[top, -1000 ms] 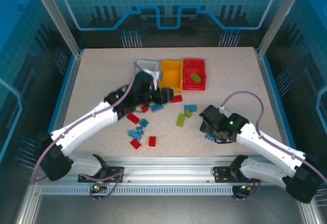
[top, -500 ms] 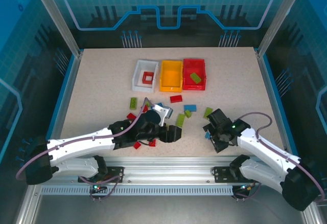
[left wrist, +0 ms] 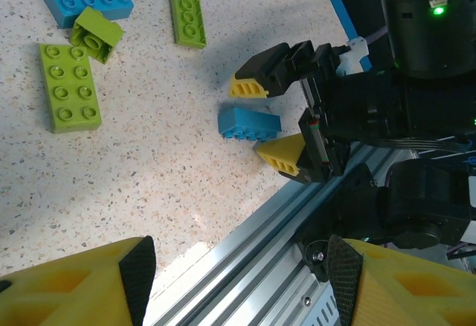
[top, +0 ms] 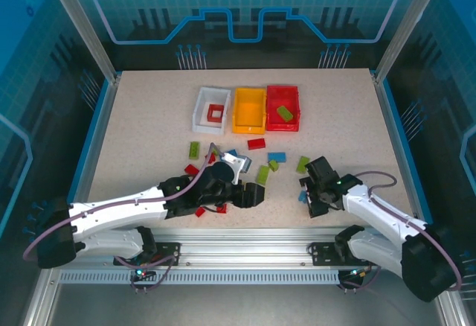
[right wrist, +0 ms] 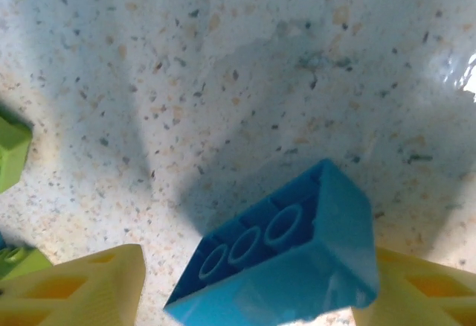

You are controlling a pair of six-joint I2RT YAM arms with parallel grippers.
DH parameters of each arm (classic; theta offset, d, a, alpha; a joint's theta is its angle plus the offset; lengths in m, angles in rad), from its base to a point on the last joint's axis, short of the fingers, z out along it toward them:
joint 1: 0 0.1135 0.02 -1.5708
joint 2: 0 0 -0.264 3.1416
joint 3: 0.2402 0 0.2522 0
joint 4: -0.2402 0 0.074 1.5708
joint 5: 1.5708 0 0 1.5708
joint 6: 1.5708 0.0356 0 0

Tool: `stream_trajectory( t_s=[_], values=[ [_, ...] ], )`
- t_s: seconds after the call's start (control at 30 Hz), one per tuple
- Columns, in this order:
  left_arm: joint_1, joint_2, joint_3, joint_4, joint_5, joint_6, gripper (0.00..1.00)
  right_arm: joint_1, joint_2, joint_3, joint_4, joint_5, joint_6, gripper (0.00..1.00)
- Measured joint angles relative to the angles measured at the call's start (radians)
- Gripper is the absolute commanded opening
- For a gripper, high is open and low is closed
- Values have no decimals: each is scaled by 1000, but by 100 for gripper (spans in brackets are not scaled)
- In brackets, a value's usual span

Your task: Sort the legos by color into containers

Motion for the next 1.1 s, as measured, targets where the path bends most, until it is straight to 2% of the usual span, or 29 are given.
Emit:
stream_trajectory(
  t_s=[0.23, 0.37, 0.53, 0.77, 0.97, 1.1],
  values=[
    [-1, 0, 0, 0, 0, 0, 65, -57, 10, -14, 0, -32, -7, 31],
    [-1, 13, 0, 11, 0, 1, 64, -69, 16, -13, -1, -38, -24, 19],
    [-1, 76, 30, 18, -4, 14, 64, -70, 8, -11, -3, -33, -79, 10],
    [50, 148, 127, 14, -14, 19, 64, -74, -47, 72, -33, 26, -301, 6],
    [190, 149, 152, -24, 1, 8, 64, -30, -26, 238, -37, 80, -555, 5],
    [298, 131, 156, -63, 20, 1, 64, 37, 90, 386, -40, 110, -712, 4]
  ],
)
